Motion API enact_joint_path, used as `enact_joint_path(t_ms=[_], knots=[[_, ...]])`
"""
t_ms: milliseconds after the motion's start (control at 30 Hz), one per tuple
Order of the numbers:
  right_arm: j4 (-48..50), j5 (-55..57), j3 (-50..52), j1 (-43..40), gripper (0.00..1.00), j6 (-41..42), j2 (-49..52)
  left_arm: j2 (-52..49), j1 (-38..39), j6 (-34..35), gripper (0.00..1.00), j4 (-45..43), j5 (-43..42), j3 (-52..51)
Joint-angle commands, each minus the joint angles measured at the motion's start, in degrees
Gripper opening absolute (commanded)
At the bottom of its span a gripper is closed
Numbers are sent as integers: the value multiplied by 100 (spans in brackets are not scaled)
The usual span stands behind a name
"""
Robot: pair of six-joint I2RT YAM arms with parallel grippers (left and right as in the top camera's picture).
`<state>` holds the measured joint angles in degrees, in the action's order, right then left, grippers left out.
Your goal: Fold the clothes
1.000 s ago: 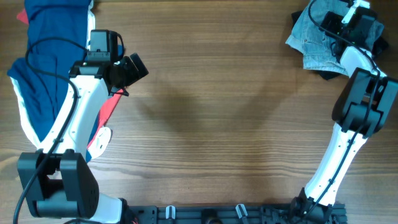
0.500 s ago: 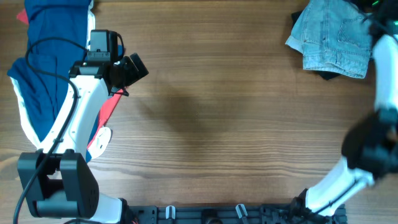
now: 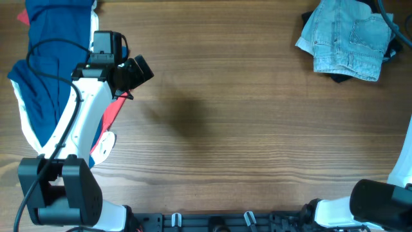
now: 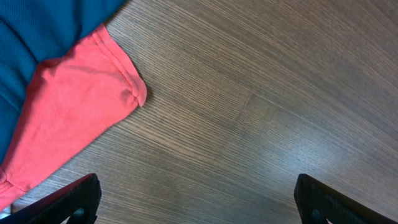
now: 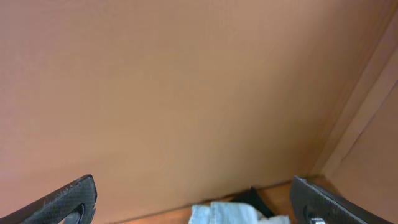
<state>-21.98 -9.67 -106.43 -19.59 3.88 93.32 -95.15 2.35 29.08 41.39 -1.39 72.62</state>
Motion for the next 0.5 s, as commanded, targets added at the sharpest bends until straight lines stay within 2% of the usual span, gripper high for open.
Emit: enact_joint_path(t_ms=[0,467], knots=[[-306,-136,28,13,100,79,44,-33,-24,55,100,4,-26,52],[-2227,-133,44,114,100,66,-177,-33,-24,57,100,4,-26,52]])
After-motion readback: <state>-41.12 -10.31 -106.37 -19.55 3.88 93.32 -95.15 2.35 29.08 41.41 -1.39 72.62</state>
